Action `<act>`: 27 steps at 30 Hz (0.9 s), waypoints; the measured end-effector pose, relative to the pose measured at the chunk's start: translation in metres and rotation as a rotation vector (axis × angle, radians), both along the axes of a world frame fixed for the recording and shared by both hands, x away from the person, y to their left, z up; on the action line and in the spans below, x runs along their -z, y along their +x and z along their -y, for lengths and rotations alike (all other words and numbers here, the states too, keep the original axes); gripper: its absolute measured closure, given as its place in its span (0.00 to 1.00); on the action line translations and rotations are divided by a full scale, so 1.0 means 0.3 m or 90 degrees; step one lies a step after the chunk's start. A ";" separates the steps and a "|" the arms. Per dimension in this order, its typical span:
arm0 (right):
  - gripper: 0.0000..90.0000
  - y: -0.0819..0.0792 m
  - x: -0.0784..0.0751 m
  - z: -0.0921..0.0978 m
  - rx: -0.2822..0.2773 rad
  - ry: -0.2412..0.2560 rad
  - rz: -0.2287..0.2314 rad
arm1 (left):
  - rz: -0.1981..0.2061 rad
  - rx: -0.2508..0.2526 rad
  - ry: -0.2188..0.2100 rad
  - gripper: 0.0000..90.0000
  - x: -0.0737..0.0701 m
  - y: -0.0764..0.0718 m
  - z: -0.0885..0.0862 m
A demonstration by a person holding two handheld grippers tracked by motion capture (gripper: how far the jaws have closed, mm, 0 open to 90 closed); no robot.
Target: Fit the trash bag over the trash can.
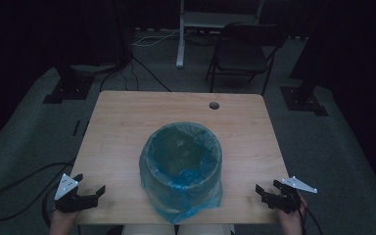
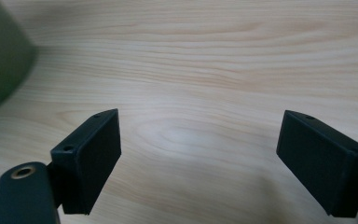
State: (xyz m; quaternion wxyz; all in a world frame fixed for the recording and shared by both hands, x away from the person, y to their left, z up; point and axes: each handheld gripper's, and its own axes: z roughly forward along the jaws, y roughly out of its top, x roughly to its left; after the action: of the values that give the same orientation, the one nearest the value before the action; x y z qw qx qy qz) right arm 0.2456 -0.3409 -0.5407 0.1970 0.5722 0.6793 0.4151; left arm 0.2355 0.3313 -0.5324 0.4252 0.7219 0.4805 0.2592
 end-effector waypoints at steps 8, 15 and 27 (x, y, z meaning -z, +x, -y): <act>0.15 -0.054 0.000 0.029 0.044 -0.036 0.018 | -0.017 -0.032 0.033 0.00 0.003 -0.045 -0.009; 0.15 -0.081 0.020 0.061 0.087 -0.078 0.014 | -0.049 -0.086 0.042 0.00 0.011 -0.071 -0.049; 0.15 -0.104 0.036 0.105 0.164 -0.036 0.041 | -0.036 -0.275 -0.048 0.00 0.013 -0.089 -0.154</act>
State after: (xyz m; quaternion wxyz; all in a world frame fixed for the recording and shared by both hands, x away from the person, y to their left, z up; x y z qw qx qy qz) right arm 0.2143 -0.3725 -0.5516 0.2862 0.6352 0.6051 0.3853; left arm 0.2089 0.3775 -0.5363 0.3726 0.5925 0.6453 0.3059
